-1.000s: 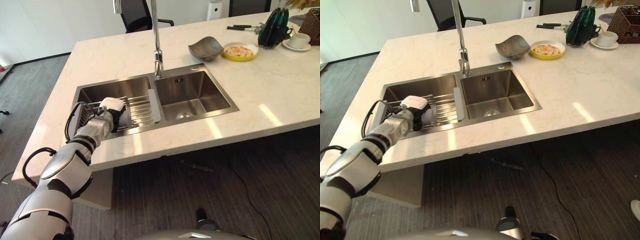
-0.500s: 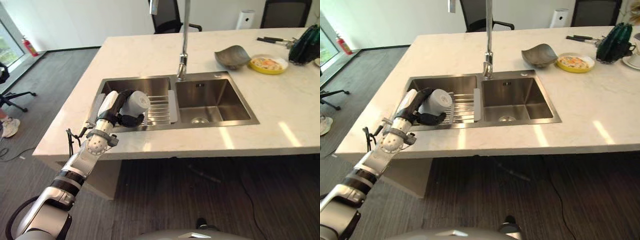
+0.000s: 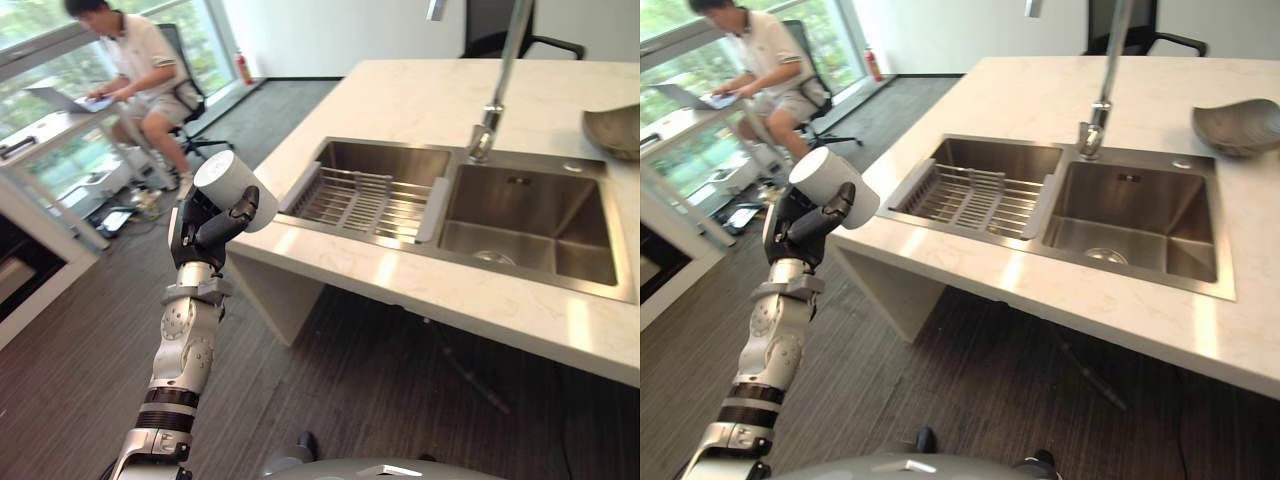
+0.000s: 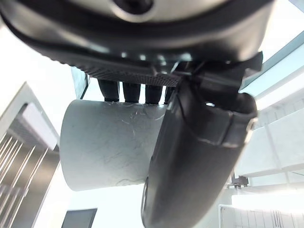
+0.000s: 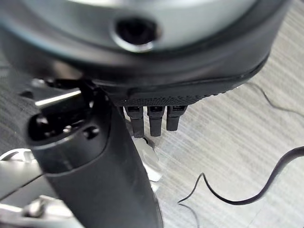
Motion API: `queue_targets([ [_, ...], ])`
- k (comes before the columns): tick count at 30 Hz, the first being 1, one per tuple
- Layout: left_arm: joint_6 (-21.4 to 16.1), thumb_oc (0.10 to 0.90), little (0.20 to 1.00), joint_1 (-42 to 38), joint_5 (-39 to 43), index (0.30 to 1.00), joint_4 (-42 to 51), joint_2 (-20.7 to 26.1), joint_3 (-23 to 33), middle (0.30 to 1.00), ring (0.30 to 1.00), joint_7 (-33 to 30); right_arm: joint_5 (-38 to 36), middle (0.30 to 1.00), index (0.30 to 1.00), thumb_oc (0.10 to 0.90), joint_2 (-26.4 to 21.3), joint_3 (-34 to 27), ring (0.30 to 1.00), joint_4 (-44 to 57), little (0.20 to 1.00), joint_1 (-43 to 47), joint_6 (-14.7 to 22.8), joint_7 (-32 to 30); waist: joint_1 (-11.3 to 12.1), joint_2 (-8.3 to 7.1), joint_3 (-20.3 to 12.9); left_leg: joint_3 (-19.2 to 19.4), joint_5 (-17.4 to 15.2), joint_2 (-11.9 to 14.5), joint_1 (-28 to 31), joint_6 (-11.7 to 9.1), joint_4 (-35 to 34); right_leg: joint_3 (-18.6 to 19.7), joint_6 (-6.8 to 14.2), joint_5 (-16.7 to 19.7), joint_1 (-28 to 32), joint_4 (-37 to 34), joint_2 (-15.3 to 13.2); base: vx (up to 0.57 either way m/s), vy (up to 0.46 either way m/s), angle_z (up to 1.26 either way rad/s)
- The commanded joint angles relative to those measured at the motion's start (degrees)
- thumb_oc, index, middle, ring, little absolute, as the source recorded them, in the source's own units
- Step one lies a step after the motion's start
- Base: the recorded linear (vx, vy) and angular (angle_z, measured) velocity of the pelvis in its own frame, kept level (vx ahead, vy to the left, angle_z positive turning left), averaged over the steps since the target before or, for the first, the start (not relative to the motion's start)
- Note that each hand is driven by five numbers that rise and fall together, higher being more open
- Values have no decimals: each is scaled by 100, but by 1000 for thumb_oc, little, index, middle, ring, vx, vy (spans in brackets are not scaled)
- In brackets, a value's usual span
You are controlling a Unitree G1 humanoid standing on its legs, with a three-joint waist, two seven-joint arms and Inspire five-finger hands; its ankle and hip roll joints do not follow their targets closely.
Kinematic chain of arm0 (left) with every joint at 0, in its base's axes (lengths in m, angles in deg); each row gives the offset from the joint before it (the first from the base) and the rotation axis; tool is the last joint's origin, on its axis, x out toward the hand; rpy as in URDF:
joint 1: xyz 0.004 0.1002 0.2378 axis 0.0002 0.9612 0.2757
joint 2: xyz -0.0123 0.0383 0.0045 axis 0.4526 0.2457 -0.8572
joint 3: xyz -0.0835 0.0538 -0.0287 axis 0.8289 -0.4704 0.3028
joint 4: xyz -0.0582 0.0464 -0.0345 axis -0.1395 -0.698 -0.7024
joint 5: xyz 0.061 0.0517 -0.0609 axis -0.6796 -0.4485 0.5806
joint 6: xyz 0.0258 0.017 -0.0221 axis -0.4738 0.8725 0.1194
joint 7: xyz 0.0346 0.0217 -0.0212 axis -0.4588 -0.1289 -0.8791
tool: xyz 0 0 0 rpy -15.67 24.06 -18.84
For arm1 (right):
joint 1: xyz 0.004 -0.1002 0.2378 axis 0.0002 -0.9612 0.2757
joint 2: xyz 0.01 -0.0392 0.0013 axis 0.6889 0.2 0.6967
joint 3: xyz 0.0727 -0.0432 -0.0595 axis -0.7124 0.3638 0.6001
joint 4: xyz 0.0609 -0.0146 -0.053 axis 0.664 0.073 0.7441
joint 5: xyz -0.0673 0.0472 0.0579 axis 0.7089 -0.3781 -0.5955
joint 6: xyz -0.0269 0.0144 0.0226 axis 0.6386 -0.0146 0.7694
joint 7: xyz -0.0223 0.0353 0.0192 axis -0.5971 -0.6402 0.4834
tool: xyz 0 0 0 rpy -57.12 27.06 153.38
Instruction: Place the dishes in the dishwasher.
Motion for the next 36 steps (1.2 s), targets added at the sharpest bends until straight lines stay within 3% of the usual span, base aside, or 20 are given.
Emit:
queue_targets([
  [1,-530,400,300,-337,15,300,734,630,605,300,300,125,6,900,900,800,-51,-312,900,-89,900,146,61,12,-65,62,-58,571,-89,301,21,91,697,-60,489,-970,274,103,82,-124,-42,112],
  [5,-510,400,300,112,-266,300,872,648,841,300,300,139,-15,900,900,800,17,-502,900,-191,900,137,0,30,-113,-35,-121,1095,-759,494,495,140,938,-640,484,-768,60,126,-87,-261,54,94],
  [7,-535,400,300,313,-744,300,949,807,964,300,300,63,-63,900,900,800,34,-583,900,-161,900,120,-9,75,-124,-72,-201,1144,-779,613,737,122,868,-918,504,-648,7,158,-160,-237,229,71],
  [8,-555,400,300,453,-1740,300,900,1104,1073,300,300,-198,-132,900,900,800,20,-674,900,-103,900,105,-2,100,-152,-128,-276,1334,-700,802,882,86,754,-1325,544,-499,-24,184,-291,-181,232,80],
  [9,-549,400,300,462,-1785,300,917,1096,1064,300,300,-230,-133,900,900,800,26,-670,900,-99,900,98,-3,99,-177,-135,-284,1309,-691,795,874,88,741,-1354,553,-494,-14,183,-296,-240,330,109],
  [12,-424,400,300,834,-2717,300,1105,1345,1114,300,300,-311,-185,900,900,800,39,-821,900,37,900,155,96,-55,-172,-195,-315,1877,-762,955,849,127,460,-1992,761,-131,-74,407,-796,-160,437,183],
  [13,-412,400,300,861,-2728,300,1134,1335,1128,300,300,-312,-182,900,900,800,39,-812,900,37,900,151,98,-59,-191,-203,-325,1881,-767,930,850,148,444,-2012,775,-116,-73,416,-822,-84,504,165],
  [16,-367,400,300,1219,-3183,300,1265,1371,1180,300,300,-215,-162,900,900,800,-70,-799,900,249,900,558,128,-114,-47,-286,-381,1656,-1512,436,769,501,144,-2058,1017,140,-114,681,-1355,-35,478,125],
  [17,-361,400,300,1225,-3187,300,1272,1369,1188,300,300,-216,-162,900,900,800,-69,-792,900,247,900,562,127,-114,-60,-296,-383,1642,-1527,415,763,514,147,-2050,1038,146,-118,700,-1383,15,581,71],
  [18,-332,400,300,1326,-3444,300,1352,1434,1183,300,300,-176,-228,900,900,800,-40,-770,900,812,900,706,224,-127,64,-428,-344,1460,-1671,63,669,739,-46,-2110,1261,446,-69,1143,-1797,57,449,60],
  [19,-339,400,300,1343,-3632,300,1343,1515,1123,300,300,-204,-289,900,900,800,-21,-690,900,1264,900,813,316,-123,41,-479,-299,1316,-1716,-54,637,820,-119,-1841,1320,657,-140,1388,-1895,100,525,121],
  [20,-343,400,300,1280,-3728,300,1329,1592,1012,300,300,-237,-371,900,900,800,-35,-636,900,1667,900,882,339,-163,-58,-567,-262,1149,-1732,-193,617,902,-209,-1282,1356,791,-340,1631,-1958,132,273,156],
  [21,-333,400,300,1152,-3774,300,1251,1648,836,300,300,-240,-454,900,900,800,-90,-603,900,1937,900,935,363,-197,-163,-601,-246,980,-1718,-256,624,917,-290,-541,1345,770,-506,1636,-1801,170,248,180],
  [23,-333,400,300,733,-3808,300,1134,1695,274,300,300,-250,-571,900,900,800,-157,-482,900,2429,900,1066,470,-313,-375,-650,-170,578,-1604,-411,587,1031,-342,843,1215,457,-686,1483,-1288,128,218,138],
  [25,-281,400,300,9,-3810,300,974,1663,-626,300,300,-119,-715,900,900,800,-82,-409,900,2019,900,1357,631,-620,-368,-611,-109,-180,-1539,-532,500,1118,-407,1645,1034,-378,-714,1276,-567,147,171,256],
  [27,-181,400,300,-436,-3894,300,704,1585,-1197,300,300,-203,-502,900,900,800,100,-233,900,2693,900,1389,638,-873,-397,-730,-30,-757,-1507,-754,527,1176,-511,2206,1003,-424,-860,1122,-153,195,36,270],
  [28,-178,400,300,-518,-4020,300,681,1588,-1301,300,300,-193,-426,900,900,800,110,-261,900,2838,900,1334,626,-905,-369,-803,-31,-903,-1486,-764,532,1159,-502,2105,1056,-221,-844,1193,-201,126,-76,190],
  [30,-211,400,300,-613,-4086,300,634,1570,-1422,300,300,-156,-423,900,900,800,96,-338,900,3027,900,1271,662,-977,-317,-905,-88,-1058,-1452,-762,471,1098,-514,1847,1024,-313,-604,929,-213,37,-113,116],
  [32,-209,400,300,-487,-4080,300,669,1598,-1308,300,300,-140,-206,900,900,800,4,-348,900,3145,900,1303,689,-1037,-296,-924,-234,-986,-1412,-676,515,984,-592,1587,1026,-311,-340,591,-188,77,-133,60],
  [36,-229,400,300,-256,-4134,300,710,1612,-1112,300,300,-171,353,900,900,800,-314,-456,900,3701,900,1342,745,-1240,-289,-876,-386,-819,-1367,-563,639,896,-681,1587,990,-299,-188,277,-93,72,-87,25],
])
